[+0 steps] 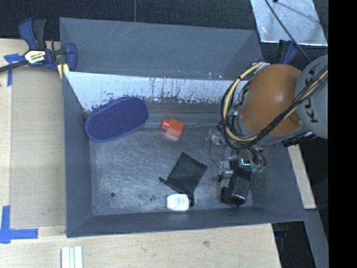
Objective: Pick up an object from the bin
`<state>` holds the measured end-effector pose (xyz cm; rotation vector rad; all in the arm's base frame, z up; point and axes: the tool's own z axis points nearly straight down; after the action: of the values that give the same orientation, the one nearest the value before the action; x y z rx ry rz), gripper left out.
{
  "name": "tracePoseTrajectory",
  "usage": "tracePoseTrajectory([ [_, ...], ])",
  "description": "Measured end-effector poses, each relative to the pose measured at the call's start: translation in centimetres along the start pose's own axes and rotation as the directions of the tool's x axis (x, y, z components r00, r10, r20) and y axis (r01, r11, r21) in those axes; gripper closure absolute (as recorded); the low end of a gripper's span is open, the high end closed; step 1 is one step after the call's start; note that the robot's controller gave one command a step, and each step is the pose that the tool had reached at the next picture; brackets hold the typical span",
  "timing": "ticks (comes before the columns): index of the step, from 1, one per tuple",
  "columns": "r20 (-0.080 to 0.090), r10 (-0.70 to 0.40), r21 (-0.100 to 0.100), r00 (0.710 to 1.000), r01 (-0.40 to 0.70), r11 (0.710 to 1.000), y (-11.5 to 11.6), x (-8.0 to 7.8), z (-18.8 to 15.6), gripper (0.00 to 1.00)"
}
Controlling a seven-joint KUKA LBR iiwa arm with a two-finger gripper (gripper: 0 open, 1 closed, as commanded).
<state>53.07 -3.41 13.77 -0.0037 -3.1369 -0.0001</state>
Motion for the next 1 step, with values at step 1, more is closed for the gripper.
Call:
tracePoseTrajectory([
  [1,0.003,0.015,0.0,1.0,-0.015,1.0,3.99,0.3,7.14,0.0],
])
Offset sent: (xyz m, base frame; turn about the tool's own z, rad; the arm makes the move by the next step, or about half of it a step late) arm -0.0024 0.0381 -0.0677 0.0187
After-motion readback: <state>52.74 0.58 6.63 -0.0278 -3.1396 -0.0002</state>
